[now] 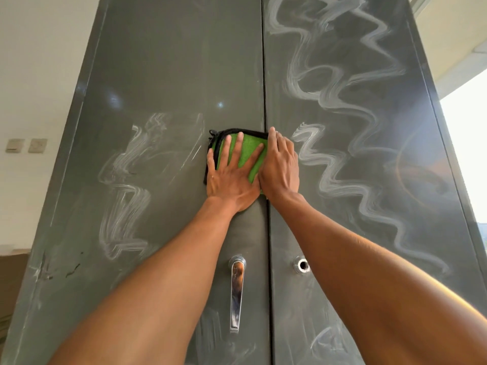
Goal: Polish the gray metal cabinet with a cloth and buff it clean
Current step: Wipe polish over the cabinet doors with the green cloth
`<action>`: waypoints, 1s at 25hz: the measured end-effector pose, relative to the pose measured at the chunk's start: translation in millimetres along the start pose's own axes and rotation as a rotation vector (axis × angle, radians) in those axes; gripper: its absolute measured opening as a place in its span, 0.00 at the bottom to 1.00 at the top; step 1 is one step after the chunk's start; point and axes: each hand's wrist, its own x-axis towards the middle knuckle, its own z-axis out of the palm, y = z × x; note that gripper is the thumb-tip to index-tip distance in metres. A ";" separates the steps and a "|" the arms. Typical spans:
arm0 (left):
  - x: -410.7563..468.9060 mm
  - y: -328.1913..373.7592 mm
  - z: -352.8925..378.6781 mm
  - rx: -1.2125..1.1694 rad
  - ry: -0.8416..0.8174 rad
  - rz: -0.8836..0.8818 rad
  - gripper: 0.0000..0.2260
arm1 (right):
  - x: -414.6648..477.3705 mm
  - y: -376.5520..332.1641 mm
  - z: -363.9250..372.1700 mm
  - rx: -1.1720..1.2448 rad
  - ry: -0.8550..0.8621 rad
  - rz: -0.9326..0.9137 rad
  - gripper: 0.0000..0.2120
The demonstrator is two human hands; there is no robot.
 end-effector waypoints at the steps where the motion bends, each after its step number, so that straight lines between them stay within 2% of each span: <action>1: 14.0 0.9 -2.5 -0.001 0.003 -0.019 0.28 | 11.2 0.6 -0.1 0.002 0.002 -0.001 0.26; 6: 87.3 -5.5 -24.6 0.006 0.034 -0.035 0.27 | 85.3 0.0 -0.3 -0.004 0.031 -0.012 0.26; 11: 175.1 -14.0 -55.2 -0.007 0.031 -0.059 0.26 | 176.5 -2.3 7.2 -0.025 0.061 0.023 0.21; 17: 246.9 -23.8 -86.9 -0.035 0.011 -0.058 0.27 | 223.2 -0.8 -1.0 -0.047 -0.009 -0.021 0.20; 21: 197.8 -19.0 -68.6 -0.049 0.007 -0.068 0.28 | 179.8 5.3 -4.2 -0.052 -0.026 -0.030 0.13; 25: 99.0 -14.8 -46.1 -0.064 -0.022 -0.068 0.29 | 93.0 -0.8 -15.8 -0.054 -0.111 0.011 0.16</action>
